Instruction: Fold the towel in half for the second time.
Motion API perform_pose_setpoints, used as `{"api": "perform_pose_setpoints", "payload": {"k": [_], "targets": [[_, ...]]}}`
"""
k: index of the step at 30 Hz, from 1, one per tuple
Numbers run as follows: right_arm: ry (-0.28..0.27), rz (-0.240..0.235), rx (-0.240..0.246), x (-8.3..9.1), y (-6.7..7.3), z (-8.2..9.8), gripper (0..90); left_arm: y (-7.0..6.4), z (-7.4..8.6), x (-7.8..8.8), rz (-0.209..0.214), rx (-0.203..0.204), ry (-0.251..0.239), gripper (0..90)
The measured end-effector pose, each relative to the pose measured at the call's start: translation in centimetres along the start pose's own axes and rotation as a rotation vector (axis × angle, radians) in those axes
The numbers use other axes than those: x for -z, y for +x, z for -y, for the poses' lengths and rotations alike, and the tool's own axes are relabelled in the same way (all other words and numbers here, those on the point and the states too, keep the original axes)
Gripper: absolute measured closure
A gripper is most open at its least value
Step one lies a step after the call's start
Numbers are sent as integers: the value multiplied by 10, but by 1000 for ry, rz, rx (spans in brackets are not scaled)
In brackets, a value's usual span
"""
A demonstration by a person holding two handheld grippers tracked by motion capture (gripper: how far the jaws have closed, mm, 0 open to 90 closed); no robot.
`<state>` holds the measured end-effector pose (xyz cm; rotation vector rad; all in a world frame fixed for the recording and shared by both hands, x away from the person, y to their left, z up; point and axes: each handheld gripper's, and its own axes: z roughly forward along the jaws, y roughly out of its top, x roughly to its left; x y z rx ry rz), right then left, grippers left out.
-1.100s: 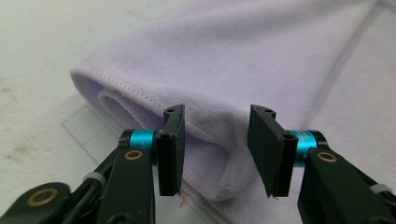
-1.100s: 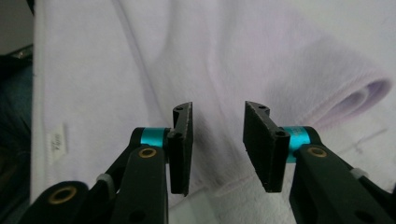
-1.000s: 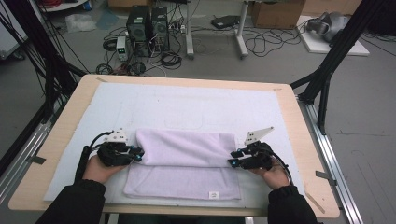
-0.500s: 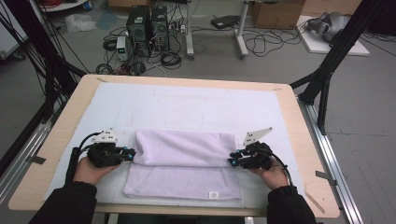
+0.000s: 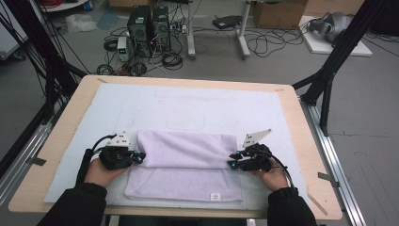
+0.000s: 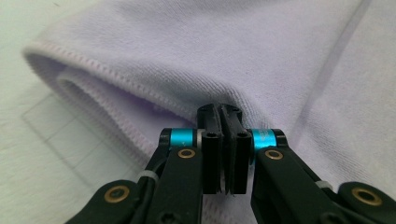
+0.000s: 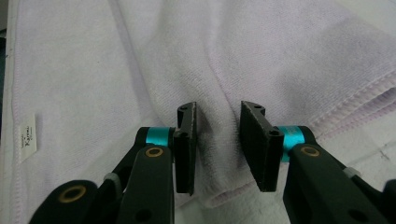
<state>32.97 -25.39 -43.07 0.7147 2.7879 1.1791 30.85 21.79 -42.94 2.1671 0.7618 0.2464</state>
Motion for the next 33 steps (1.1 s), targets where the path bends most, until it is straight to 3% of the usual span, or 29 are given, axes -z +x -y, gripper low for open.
{"api": "perform_pose_setpoints", "payload": {"k": [8, 10, 16, 17, 20, 23, 25, 26, 29, 33], "targets": [[-6, 13, 9, 7, 4, 0, 667, 3, 14, 38, -62, 21, -23, 846], [-21, 29, 18, 11, 5, -1, 670, 5, 15, 40, -64, 37, -36, 779], [-69, 48, 27, 15, 5, -2, 689, 0, 2, 23, -12, 9, -54, 708], [-81, 31, 30, 14, 5, -3, 698, -1, 1, 20, -11, 4, -53, 706], [-36, 34, 44, 9, 6, -2, 701, 0, -1, 8, -9, -3, -20, 693], [16, 5, 37, 6, 6, 2, 734, 2, 4, -2, -4, 2, 24, 698], [-34, -30, 58, 12, 11, 6, 729, 2, 7, -3, -3, 8, 14, 696], [-52, -34, 45, 15, 11, 7, 725, 2, 7, -3, 0, 17, 12, 695], [-138, -19, 22, 25, 6, 3, 731, 2, 6, -3, 0, 13, 15, 691], [-130, 13, -13, 22, -6, -4, 730, 2, 5, -3, 3, 8, 16, 687]]}}
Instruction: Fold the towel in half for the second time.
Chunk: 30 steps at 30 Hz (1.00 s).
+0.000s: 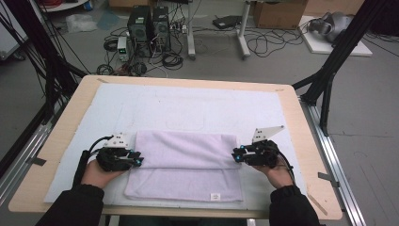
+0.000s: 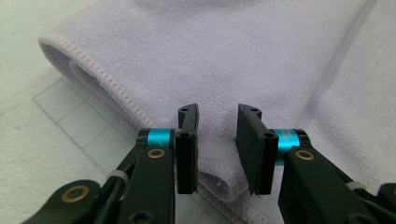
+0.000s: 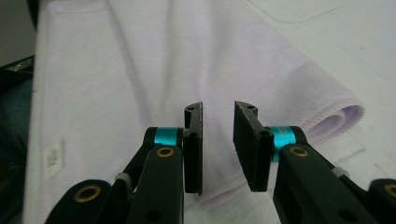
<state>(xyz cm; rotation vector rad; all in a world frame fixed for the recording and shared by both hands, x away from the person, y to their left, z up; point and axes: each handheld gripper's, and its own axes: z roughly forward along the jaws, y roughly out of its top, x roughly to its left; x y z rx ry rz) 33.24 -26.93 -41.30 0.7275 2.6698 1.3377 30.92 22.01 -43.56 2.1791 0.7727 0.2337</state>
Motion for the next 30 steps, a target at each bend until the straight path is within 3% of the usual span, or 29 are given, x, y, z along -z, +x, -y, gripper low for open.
{"api": "perform_pose_setpoints", "payload": {"k": [4, 6, 7, 8, 12, 15, 17, 20, 22, 24, 28, 30], "targets": [[96, 36, -13, -19, -6, 4, 673, 0, 1, -1, 3, 8, -2, 678], [126, 43, 1, -28, -5, 5, 748, 0, 0, -1, -2, -4, 4, 682], [125, 54, 23, -29, -4, 4, 842, 0, 0, -1, -2, -5, 3, 691], [124, 69, 37, -29, -4, 3, 865, 0, 0, -1, -5, 3, 0, 700], [71, 142, 38, -18, -7, 0, 874, 0, 0, 1, -18, 1, -8, 717], [63, 117, 0, -10, -9, 3, 832, 0, 0, 5, -23, -3, -22, 703], [55, 119, 17, -7, -3, 3, 775, -2, 1, 7, -13, -3, -33, 696], [31, 47, 35, -6, 5, 1, 709, -3, 3, 7, 1, -16, -20, 683], [53, -7, 41, -9, 10, 1, 669, -4, 4, 6, 2, -17, -13, 652], [95, -3, 73, -14, 14, 2, 640, -4, 6, 4, 3, -17, -8, 646], [130, -5, 41, -23, 11, 13, 664, -8, 7, 0, -18, -35, -13, 691], [94, -10, 28, -23, 11, 17, 757, -9, 7, 0, -27, -33, -14, 752]]}}
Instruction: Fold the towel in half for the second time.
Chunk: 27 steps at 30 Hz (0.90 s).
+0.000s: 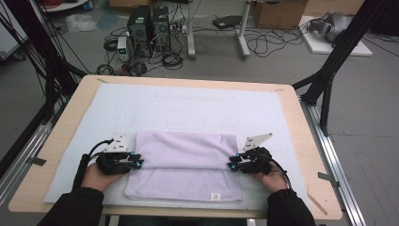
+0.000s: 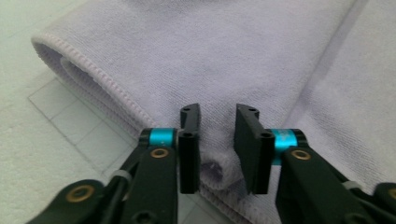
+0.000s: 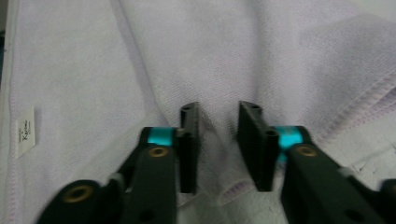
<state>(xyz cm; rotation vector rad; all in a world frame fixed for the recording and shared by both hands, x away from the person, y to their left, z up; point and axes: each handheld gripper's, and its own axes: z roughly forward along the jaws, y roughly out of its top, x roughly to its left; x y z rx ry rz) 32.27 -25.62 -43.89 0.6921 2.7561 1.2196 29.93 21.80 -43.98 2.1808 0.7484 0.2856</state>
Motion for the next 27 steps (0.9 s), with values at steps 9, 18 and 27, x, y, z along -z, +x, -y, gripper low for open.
{"api": "perform_pose_setpoints", "payload": {"k": [9, 18, 27], "targets": [[-46, -14, 18, 15, 5, -6, 869, -1, -11, 14, 4, 6, -23, 853], [-87, -17, 82, 46, 33, -21, 870, -17, -21, 61, 8, -23, -84, 853], [-83, -78, 59, 44, 62, 6, 762, -47, 14, 59, 71, -21, -67, 727]]}}
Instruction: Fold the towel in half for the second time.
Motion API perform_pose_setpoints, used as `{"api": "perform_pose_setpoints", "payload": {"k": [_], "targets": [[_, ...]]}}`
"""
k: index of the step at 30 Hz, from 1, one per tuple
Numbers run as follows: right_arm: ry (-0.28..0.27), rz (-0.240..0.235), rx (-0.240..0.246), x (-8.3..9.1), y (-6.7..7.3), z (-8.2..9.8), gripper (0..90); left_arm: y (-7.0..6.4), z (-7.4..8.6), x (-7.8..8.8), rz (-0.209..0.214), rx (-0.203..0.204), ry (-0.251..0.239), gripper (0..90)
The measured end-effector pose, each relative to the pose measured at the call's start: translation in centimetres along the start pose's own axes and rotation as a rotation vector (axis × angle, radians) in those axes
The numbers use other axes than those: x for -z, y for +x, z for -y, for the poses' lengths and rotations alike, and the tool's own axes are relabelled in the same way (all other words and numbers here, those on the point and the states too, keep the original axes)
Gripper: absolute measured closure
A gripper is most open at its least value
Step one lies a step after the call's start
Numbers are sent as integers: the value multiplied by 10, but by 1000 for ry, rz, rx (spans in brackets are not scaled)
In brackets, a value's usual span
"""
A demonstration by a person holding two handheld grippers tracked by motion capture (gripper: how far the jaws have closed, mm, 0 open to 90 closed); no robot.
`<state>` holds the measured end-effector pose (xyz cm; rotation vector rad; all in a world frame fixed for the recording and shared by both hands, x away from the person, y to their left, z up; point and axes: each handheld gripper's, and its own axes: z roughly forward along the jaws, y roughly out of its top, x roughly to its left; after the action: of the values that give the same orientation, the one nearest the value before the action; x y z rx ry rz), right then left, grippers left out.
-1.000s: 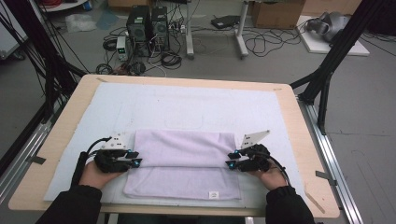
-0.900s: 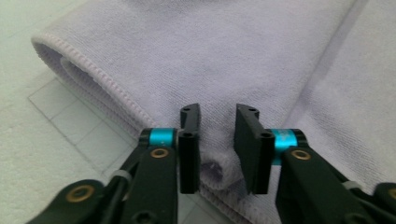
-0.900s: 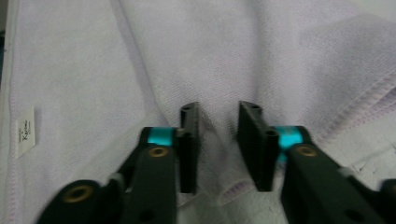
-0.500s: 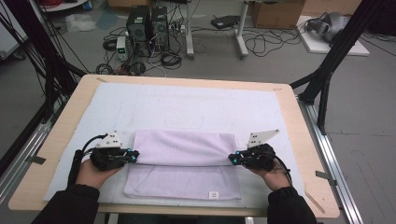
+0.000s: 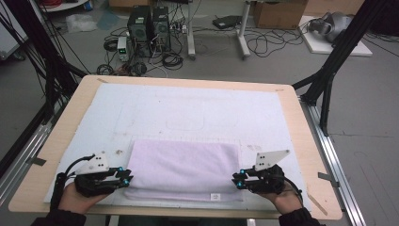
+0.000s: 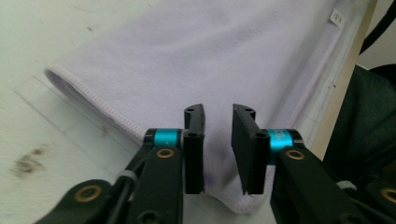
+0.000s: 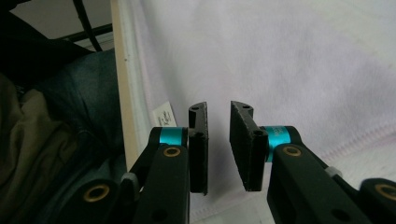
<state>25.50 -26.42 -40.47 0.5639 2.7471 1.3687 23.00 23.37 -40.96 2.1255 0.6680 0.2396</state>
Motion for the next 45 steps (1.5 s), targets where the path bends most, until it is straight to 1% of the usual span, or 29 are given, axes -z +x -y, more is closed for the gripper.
{"api": "perform_pose_setpoints", "payload": {"k": [1, 3, 6, 7, 9, 11, 12, 13, 14, 15, 16, 17, 18, 21, 22, 23, 25, 26, 27, 28, 29, 31, 35, 37, 39, 40, 42, 43, 45], "targets": [[2, -6, -22, -4, -3, 3, 749, 0, 1, -3, 7, 6, 1, 712], [13, -29, -35, -11, -5, 7, 732, -1, 3, -7, 28, -10, 28, 677], [39, -64, -30, -20, -3, 12, 711, -4, 7, -14, 42, -30, 67, 669], [50, -68, -18, -23, -2, 13, 694, -4, 9, -18, 34, -36, 87, 670], [72, -63, -5, -27, -2, 14, 688, -4, 13, -22, 35, -36, 101, 690], [96, -58, -11, -31, -2, 17, 701, -5, 16, -25, 35, -40, 88, 770], [94, -57, -12, -32, -2, 17, 741, -4, 17, -26, 36, -30, 81, 825], [98, -64, -5, -32, -2, 18, 823, -4, 16, -25, 36, -29, 82, 854], [100, -76, 6, -32, -2, 18, 867, -3, 15, -23, 38, -29, 80, 869], [106, -82, 15, -32, -1, 17, 875, -3, 13, -21, 32, -31, 66, 875], [104, -76, 20, -31, -2, 15, 877, -3, 10, -16, 29, -35, 45, 877], [100, -73, 24, -27, -1, 11, 878, -3, 8, -13, 28, -37, 42, 878], [94, -77, 27, -25, -1, 10, 878, -4, 4, -7, 22, -43, 25, 878], [35, -71, 34, -8, 4, 0, 879, -7, -2, 5, 27, -50, 0, 879], [30, -67, 42, -5, 6, -2, 878, -9, -1, 7, 35, -56, 3, 879], [30, -78, 52, -2, 10, -4, 878, -10, 0, 7, 42, -51, 4, 879], [47, -93, 57, -2, 15, -1, 874, -13, 7, 3, 60, -52, 27, 871], [52, -99, 50, -4, 16, 2, 860, -13, 11, 0, 59, -40, 36, 836], [51, -120, 34, -8, 15, 6, 820, -12, 13, -1, 58, -34, 40, 755], [45, -124, 27, -9, 14, 7, 775, -10, 14, -1, 53, -26, 34, 734], [34, -115, 15, -10, 13, 9, 749, -9, 14, 0, 44, -15, 24, 711], [9, -106, -4, -8, 8, 7, 708, -4, 10, 2, 20, -14, 4, 678], [-4, -27, -10, -5, -8, -5, 669, 9, 0, 3, -21, 3, -33, 632], [-15, 1, -26, -6, -16, -10, 629, 18, -4, 2, -52, 17, -51, 618], [-35, 28, -41, -7, -27, -14, 607, 29, -7, 1, -84, 29, -67, 634], [-36, 57, -43, -7, -31, -16, 585, 34, -8, -1, -104, 35, -72, 634], [-37, 79, -61, -9, -42, -20, 556, 45, -13, -5, -120, 60, -83, 617], [-42, 102, -68, -9, -48, -22, 545, 48, -14, -7, -131, 60, -81, 614], [-57, 111, -85, -10, -58, -24, 537, 58, -20, -12, -134, 78, -93, 608]]}}
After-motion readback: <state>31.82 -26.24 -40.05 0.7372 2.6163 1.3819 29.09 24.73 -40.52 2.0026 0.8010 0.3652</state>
